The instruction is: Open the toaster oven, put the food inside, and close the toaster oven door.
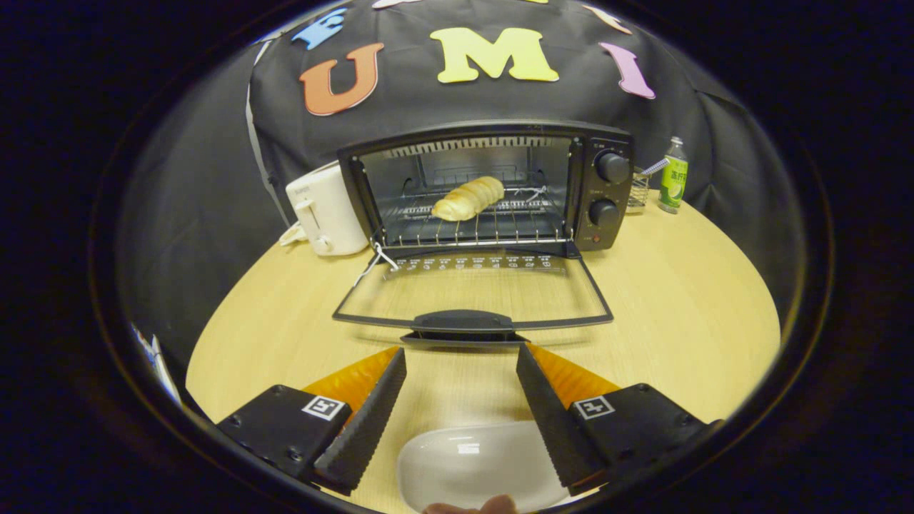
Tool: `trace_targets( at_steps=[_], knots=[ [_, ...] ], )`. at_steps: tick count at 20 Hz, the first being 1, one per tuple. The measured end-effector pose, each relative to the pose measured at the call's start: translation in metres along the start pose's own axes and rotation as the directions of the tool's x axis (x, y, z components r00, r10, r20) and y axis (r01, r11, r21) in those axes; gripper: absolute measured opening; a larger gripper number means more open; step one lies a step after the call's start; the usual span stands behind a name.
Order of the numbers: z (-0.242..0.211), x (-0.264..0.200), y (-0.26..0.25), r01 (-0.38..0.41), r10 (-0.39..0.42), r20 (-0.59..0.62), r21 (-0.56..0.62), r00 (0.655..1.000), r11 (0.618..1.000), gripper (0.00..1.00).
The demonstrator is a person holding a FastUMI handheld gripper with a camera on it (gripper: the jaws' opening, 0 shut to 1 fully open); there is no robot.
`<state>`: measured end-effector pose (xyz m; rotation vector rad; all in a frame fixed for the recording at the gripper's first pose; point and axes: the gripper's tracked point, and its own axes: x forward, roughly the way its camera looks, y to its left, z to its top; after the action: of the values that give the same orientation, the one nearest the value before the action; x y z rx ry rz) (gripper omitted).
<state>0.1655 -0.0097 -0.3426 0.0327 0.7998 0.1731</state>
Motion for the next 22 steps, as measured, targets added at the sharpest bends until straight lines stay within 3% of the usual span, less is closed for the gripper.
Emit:
trace_targets(
  at_steps=[11, 19, 22],
  knots=[
    [-0.006, 0.025, -0.003, 0.079, -0.081, -0.042, -0.063, 0.996, 0.995, 1.00],
    [-0.010, 0.029, -0.006, 0.214, -0.215, 0.008, -0.156, 0.977, 0.964, 1.00],
    [-0.013, 0.032, -0.005, 0.208, -0.208, 0.010, -0.122, 0.978, 0.971, 1.00]
  ],
)
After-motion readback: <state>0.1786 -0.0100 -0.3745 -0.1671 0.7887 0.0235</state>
